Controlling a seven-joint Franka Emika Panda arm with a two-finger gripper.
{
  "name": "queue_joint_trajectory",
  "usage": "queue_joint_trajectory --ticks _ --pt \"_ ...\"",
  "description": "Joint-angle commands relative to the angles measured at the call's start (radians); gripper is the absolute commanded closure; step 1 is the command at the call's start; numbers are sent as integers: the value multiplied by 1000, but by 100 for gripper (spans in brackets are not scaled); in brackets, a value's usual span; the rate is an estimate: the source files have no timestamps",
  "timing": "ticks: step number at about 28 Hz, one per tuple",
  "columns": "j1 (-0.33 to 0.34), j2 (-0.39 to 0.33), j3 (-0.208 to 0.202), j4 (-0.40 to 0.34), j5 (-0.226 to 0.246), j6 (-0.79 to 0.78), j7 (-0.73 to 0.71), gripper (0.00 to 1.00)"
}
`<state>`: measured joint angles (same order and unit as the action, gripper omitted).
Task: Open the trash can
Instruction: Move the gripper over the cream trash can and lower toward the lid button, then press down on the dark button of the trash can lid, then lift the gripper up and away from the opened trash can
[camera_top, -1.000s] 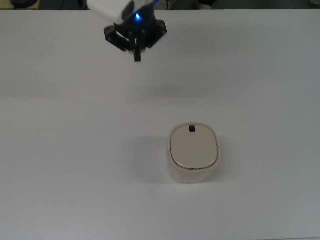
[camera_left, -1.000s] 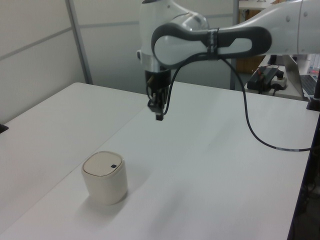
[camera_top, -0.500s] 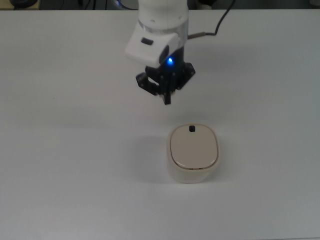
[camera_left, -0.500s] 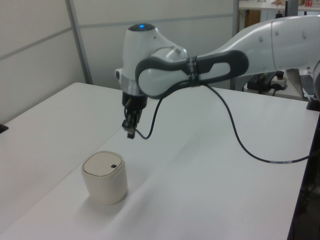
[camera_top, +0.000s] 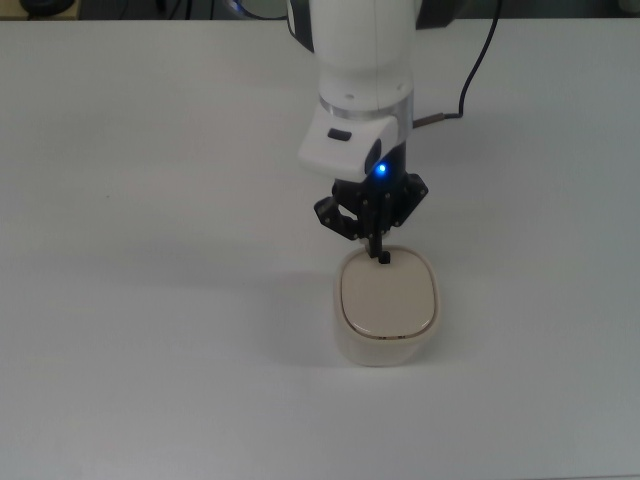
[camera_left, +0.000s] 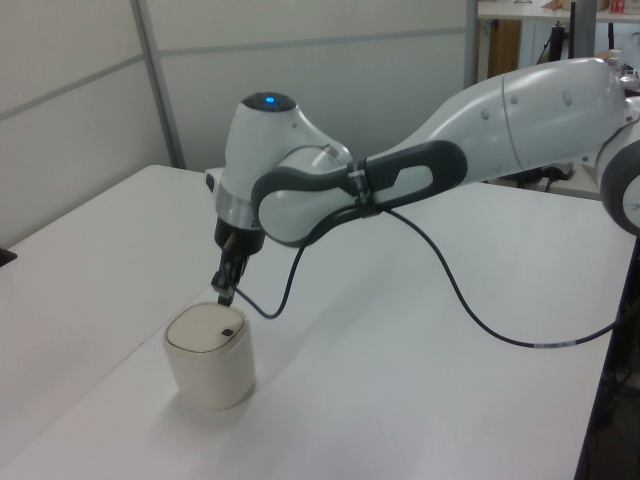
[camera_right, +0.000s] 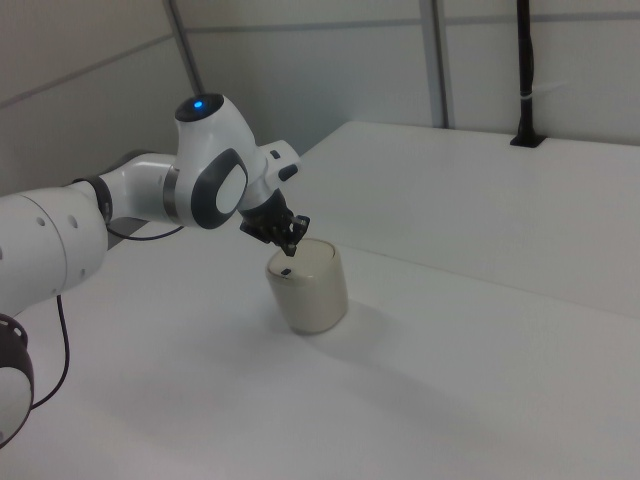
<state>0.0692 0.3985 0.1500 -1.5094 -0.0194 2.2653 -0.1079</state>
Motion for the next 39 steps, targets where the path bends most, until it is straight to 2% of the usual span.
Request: queue_joint_trajectory --ticks 1,10,20,25,32,39 --pt "24 39 -4 -2 3 65 36 100" --pt "37 82 -4 -3 -1 105 50 100" --pt "35 71 -4 -3 16 103 57 100" --pt "31 11 -6 -3 19 63 102 100" --pt "21 -107 -20 12 88 -99 105 100" --pt "12 -213 -52 26 90 -283 100 100"
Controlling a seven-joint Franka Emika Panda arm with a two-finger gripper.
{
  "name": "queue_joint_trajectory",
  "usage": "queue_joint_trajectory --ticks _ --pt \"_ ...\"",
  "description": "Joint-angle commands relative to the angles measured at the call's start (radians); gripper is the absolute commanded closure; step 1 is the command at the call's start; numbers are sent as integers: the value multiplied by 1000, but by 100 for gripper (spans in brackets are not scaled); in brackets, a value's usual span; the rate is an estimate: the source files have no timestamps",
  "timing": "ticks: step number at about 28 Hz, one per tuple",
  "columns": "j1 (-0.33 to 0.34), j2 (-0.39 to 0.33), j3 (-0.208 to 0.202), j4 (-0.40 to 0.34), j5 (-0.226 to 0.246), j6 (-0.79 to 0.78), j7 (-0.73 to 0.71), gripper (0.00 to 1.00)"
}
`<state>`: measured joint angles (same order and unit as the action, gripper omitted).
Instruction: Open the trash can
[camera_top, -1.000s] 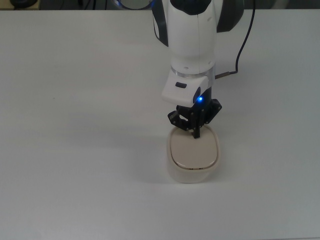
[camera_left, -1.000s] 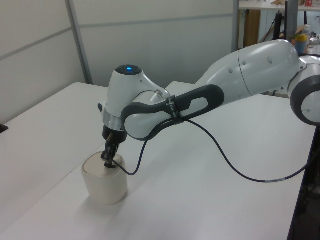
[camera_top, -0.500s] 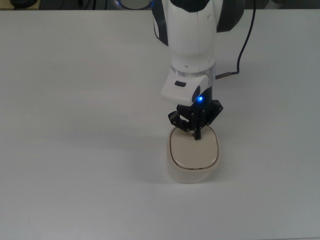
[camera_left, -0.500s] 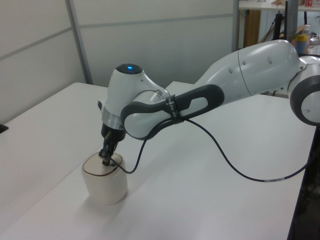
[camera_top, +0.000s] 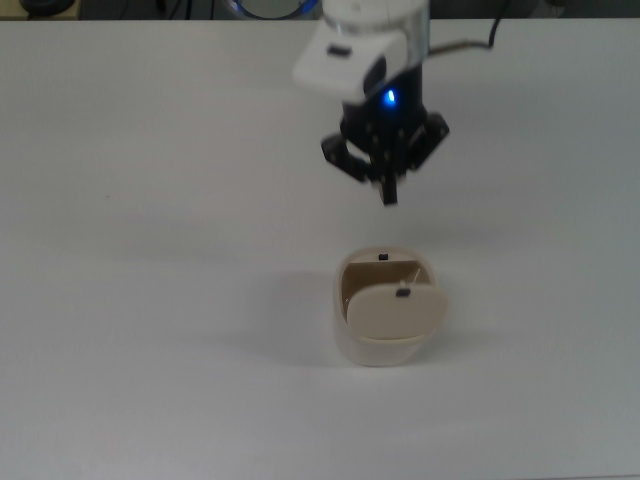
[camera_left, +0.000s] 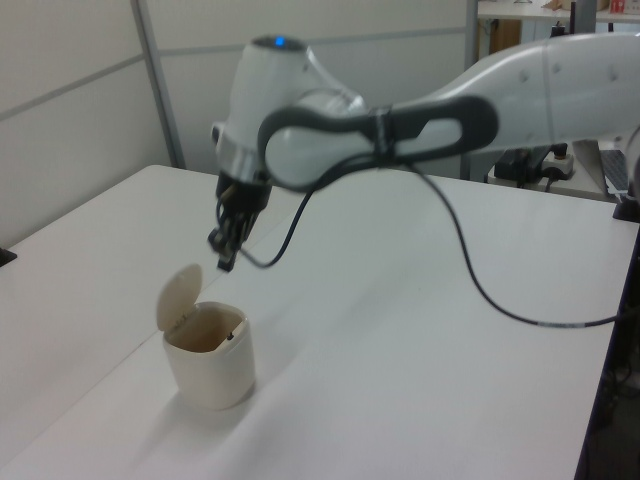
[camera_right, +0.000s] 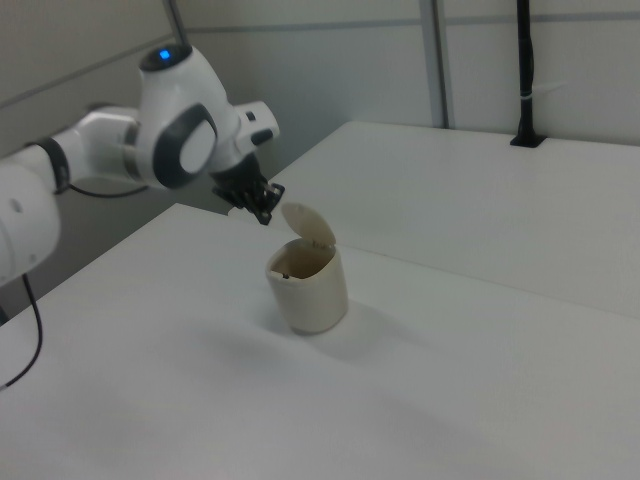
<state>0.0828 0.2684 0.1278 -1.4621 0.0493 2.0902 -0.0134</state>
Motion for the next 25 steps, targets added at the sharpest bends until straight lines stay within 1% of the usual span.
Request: queue_joint_trajectory --ticks 1,2,7,8,11,13,17,21,22,23,24,25 --pt "-1 -95 -39 -21 21 -130 4 100" --pt "-1 -122 -57 -21 20 -178 -5 100" --pt "-1 -182 -91 -21 18 -326 -65 100" --pt "-1 -204 -106 -21 17 -376 -89 100" --pt "-1 -232 -129 -21 11 -465 -146 100" --pt "0 -258 -151 -21 4 -556 -200 100" --pt "0 -273 -169 -23 -3 -593 -201 100" --pt "0 -273 -169 -24 -34 -605 -195 99" --pt "0 -272 -169 -26 -34 -605 -194 94" --pt "0 -270 -169 -26 -35 -605 -194 86" --pt "0 -270 -169 -27 -35 -604 -194 65" --pt "0 -268 -169 -27 -35 -604 -194 50"
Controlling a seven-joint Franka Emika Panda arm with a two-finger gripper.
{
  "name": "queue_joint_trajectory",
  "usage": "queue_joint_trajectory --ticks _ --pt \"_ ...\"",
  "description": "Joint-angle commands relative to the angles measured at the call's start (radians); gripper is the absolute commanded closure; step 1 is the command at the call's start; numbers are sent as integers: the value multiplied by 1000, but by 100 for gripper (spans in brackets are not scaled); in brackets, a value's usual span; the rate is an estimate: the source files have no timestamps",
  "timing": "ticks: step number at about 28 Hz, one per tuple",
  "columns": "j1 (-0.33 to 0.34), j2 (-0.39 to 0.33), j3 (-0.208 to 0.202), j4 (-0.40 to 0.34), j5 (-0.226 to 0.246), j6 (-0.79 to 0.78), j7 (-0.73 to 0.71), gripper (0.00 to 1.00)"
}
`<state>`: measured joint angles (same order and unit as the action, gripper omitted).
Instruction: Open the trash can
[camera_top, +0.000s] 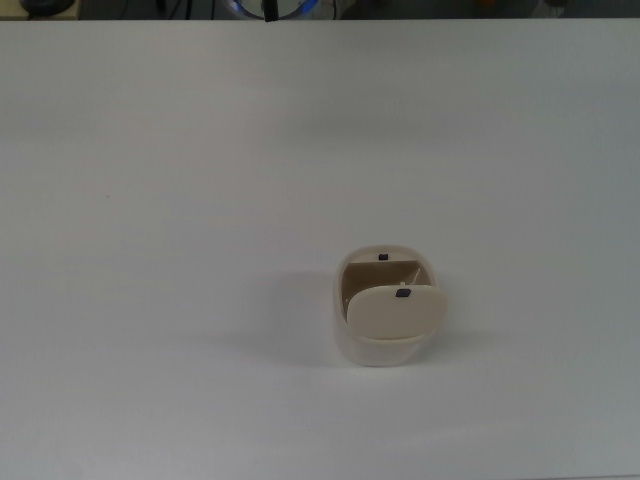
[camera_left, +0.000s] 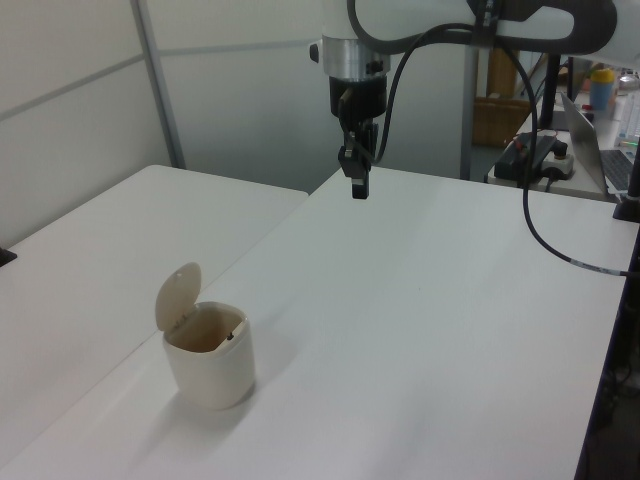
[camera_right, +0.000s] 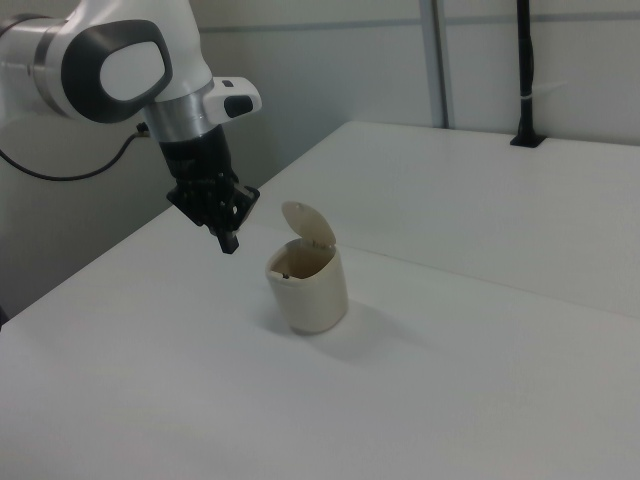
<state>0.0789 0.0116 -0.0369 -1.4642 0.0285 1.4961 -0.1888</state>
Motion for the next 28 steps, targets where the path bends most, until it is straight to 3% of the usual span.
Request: queue_joint_trajectory --ticks 1,2,8,28 --pt "4 -10 -6 -25 -15 -10 -18 28" --pt "4 -10 -6 -25 -16 -8 -18 1" --pt "4 -5 -5 -25 -41 -8 -18 0" --pt "-24 22 -8 -28 -42 1 -18 0"
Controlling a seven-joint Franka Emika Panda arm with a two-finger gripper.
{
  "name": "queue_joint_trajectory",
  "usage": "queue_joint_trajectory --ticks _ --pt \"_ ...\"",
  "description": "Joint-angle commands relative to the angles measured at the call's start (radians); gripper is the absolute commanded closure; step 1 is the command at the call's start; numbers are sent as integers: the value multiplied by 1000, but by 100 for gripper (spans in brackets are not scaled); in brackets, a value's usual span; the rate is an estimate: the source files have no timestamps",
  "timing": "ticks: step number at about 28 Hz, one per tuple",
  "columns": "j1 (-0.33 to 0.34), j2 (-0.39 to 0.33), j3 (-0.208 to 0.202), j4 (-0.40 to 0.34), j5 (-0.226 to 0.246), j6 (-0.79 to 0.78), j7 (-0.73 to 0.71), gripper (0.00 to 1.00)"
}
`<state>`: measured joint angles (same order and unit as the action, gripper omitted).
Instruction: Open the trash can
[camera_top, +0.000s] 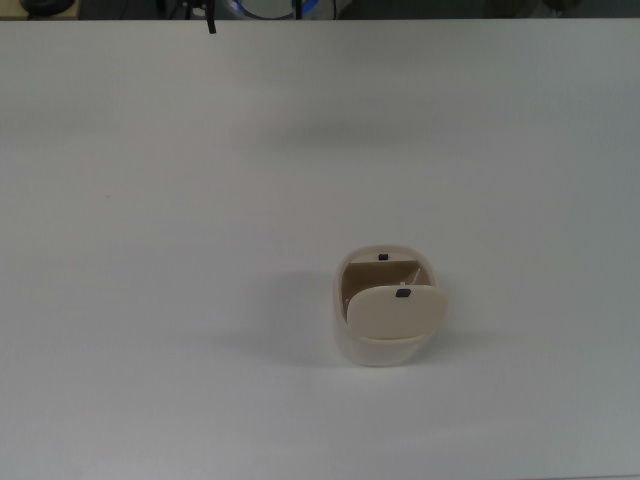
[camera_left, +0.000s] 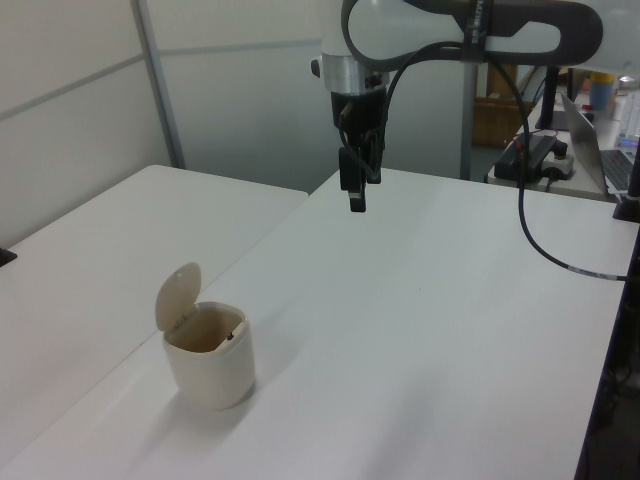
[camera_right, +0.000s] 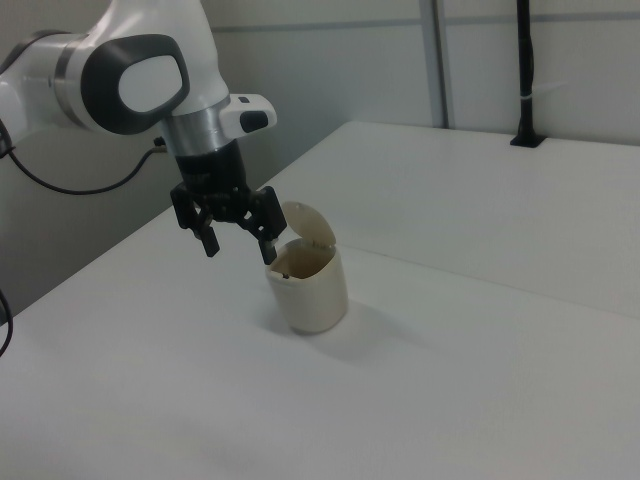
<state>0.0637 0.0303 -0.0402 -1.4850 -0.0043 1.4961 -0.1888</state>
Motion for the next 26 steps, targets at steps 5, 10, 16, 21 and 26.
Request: queue_joint_trajectory --ticks 5,10,16,21,26 --pt "-9 7 -4 -8 -13 1 -18 0" --pt "-7 7 -3 -8 -13 0 -17 0" --pt "-7 5 -3 -3 -13 -2 -15 0" --pt "-7 3 -3 -1 -13 -5 -1 0" --pt "-7 3 -3 -1 -13 -5 12 0"
